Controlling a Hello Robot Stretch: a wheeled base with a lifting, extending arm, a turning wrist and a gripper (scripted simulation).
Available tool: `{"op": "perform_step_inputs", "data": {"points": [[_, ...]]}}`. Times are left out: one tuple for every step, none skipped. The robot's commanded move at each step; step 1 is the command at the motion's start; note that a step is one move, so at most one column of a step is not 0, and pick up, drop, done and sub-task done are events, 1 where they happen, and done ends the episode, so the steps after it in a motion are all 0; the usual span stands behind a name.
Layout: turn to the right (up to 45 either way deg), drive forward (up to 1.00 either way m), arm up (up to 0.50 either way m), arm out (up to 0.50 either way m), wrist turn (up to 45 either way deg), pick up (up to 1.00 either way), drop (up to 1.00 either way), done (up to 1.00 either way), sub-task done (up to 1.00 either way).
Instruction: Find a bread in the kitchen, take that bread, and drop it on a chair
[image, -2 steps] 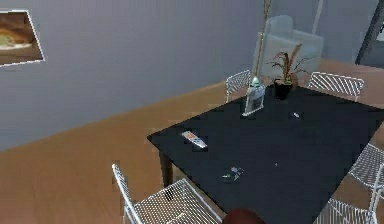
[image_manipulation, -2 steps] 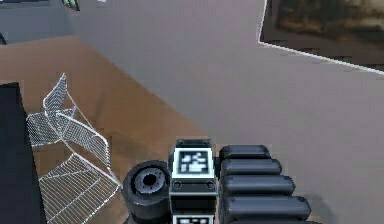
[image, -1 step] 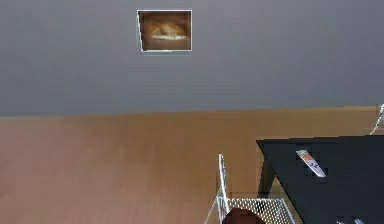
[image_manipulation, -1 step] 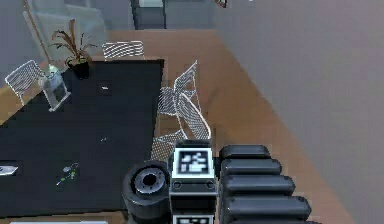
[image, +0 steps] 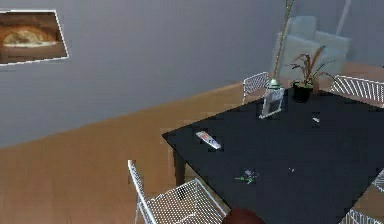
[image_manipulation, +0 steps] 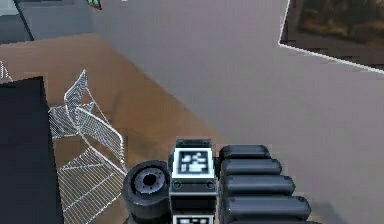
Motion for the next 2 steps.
{"op": "perform_step_inputs", "data": {"points": [[-24.0, 0.0, 0.0, 0.0, 0.0, 0.0, 0.0, 0.0, 0.0], [15.0, 0.0, 0.0, 0.0, 0.0, 0.0, 0.0, 0.0, 0.0]]}}
